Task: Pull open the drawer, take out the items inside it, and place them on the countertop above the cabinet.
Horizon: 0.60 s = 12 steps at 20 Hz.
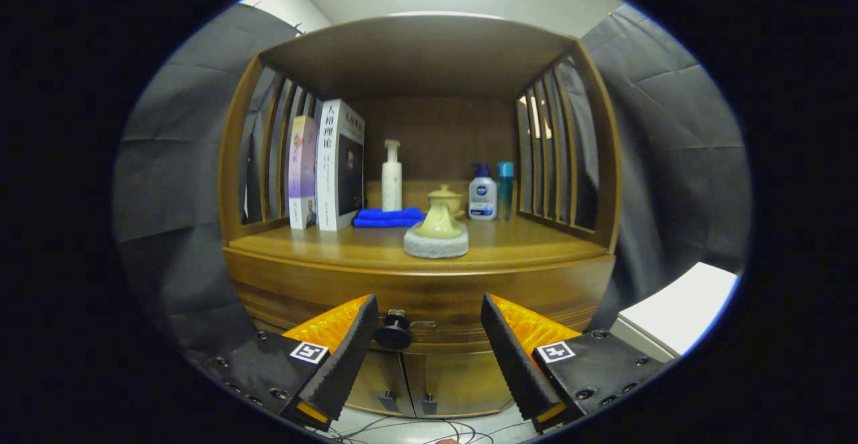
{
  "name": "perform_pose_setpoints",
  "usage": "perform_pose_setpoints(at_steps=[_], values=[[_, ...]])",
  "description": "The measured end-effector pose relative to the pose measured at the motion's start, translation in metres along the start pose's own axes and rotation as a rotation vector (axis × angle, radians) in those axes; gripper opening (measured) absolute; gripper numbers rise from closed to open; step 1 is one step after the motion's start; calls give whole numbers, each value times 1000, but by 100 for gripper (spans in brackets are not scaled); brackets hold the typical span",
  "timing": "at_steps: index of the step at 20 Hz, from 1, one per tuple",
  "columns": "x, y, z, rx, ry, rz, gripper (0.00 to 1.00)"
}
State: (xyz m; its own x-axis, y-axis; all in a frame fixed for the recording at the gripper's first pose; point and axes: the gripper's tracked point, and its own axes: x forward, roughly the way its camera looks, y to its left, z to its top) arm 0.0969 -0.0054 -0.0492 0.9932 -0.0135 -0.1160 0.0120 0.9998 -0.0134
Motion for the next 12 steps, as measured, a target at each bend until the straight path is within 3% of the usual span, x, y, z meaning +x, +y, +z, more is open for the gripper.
perform_pose_setpoints(at_steps=[12], values=[[-94,-47,70,-20,-122,-15,97]])
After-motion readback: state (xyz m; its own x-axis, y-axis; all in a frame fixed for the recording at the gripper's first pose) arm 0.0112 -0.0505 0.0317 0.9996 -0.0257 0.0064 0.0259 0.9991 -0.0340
